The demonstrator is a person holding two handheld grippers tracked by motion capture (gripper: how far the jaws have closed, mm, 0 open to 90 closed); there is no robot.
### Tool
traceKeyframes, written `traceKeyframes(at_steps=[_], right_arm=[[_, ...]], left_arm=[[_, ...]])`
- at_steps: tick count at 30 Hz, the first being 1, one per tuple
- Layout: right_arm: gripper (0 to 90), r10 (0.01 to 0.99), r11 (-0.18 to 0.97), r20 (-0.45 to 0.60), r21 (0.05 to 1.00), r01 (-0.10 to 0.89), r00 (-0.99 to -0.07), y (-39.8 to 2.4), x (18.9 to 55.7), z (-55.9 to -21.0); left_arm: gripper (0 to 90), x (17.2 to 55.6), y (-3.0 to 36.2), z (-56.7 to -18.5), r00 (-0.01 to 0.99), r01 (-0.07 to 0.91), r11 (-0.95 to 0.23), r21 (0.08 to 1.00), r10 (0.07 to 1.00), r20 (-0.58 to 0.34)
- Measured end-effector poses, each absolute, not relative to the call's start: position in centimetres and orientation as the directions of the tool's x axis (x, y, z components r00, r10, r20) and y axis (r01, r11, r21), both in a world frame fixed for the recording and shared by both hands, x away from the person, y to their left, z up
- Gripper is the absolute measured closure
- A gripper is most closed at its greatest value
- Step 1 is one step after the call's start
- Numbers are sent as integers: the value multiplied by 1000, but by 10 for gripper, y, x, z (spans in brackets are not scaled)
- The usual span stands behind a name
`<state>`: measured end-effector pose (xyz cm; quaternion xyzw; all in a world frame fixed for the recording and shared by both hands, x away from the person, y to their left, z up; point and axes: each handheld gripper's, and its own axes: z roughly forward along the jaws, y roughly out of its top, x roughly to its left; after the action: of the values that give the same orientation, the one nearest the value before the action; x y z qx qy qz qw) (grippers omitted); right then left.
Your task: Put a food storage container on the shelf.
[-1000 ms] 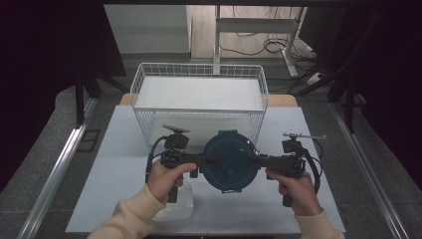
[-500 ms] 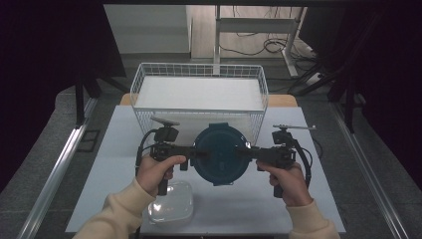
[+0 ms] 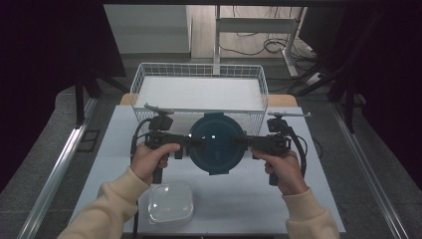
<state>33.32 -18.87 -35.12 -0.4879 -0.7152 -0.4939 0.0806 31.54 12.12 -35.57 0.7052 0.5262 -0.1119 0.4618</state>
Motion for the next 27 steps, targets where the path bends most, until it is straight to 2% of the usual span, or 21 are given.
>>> traceKeyframes(at_steps=[27], right_arm=[[393,611,50,574,659,751,-545,-168,361,-317]], left_arm=[[370,343,145,-323,432,831,7,556,623,-652]])
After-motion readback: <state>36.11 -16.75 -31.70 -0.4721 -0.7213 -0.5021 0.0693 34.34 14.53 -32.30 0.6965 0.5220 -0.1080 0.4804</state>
